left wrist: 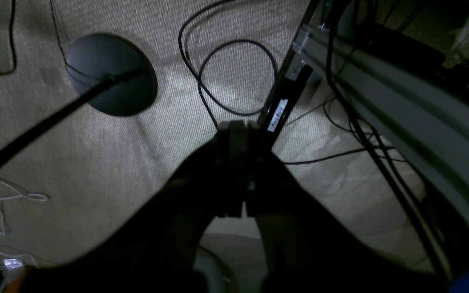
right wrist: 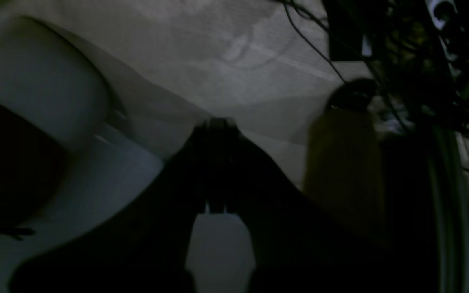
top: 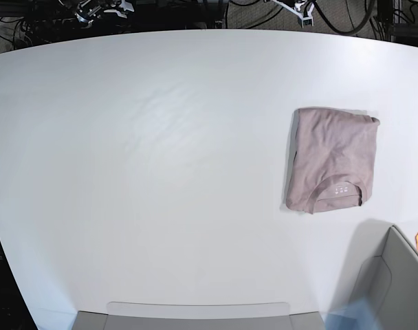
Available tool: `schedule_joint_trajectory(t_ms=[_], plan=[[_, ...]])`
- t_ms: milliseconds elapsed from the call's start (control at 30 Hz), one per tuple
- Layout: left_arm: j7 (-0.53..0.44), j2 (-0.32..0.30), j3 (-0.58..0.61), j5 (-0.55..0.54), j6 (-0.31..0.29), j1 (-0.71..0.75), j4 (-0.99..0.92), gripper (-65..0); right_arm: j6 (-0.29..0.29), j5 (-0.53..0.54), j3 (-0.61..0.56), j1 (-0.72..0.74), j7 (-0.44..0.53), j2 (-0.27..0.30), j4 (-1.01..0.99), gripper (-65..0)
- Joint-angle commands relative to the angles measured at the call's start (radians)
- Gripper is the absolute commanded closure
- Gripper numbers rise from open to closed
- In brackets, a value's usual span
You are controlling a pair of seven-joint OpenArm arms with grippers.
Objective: Fold the T-shirt properly
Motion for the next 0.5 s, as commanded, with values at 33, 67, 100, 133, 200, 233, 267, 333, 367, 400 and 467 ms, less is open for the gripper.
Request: schedule_joint_trajectory(t_ms=[33,67,100,133,200,233,267,333,367,400,467], plan=[[-0.005,0.001,-0.004,0.001,0.003,-0.002,0.003,0.0,0.010,-0.006,0.002,-0.012,-0.010,-0.005,-0.018,0.0],[-0.005,0.002,-0.004,0.001,0.003,-0.002,0.003,0.0,0.010,-0.006,0.002,-0.015,-0.010,-0.013,-0.019,0.0],[-0.005,0.004,-0.004,0.001,0.003,-0.002,0.003,0.0,0.010,-0.006,0.002,-0.024,-0.010,-0.016,-0.019,0.0],[0.001,0.005,-0.004,0.001,0.003,-0.003,0.003,0.0,0.010,-0.006,0.002,-0.036,-0.010,-0.017,-0.019,0.0],[0.003,0.010,-0.004,0.001,0.003,-0.005,0.003,0.0,0.010,-0.006,0.002,-0.047,-0.010,-0.031,-0.019,0.0],[0.001,0.018,-0.004,0.001,0.003,-0.013,0.003,0.0,0.010,-0.006,0.002,-0.050,-0.010,-0.037,-0.019,0.0],[-0.003,0.025,-0.004,0.001,0.003,-0.023,0.003,0.0,0.010,-0.008,0.000,-0.053,-0.010,-0.039,-0.019,0.0],[-0.005,0.039,-0.004,0.001,0.003,-0.025,0.002,0.0,0.010,-0.025,0.000,-0.049,-0.010,-0.036,-0.019,0.0],[-0.005,0.050,-0.004,0.001,0.003,-0.025,0.002,0.0,0.010,-0.034,0.000,-0.049,-0.010,-0.036,-0.019,0.0],[-0.005,0.059,-0.002,0.001,0.003,-0.023,0.002,0.0,0.010,-0.045,0.000,-0.049,-0.010,-0.036,-0.019,0.0],[-0.005,0.070,-0.002,0.001,0.003,-0.022,0.002,0.0,0.010,-0.066,0.000,-0.049,-0.010,-0.036,-0.019,0.0]])
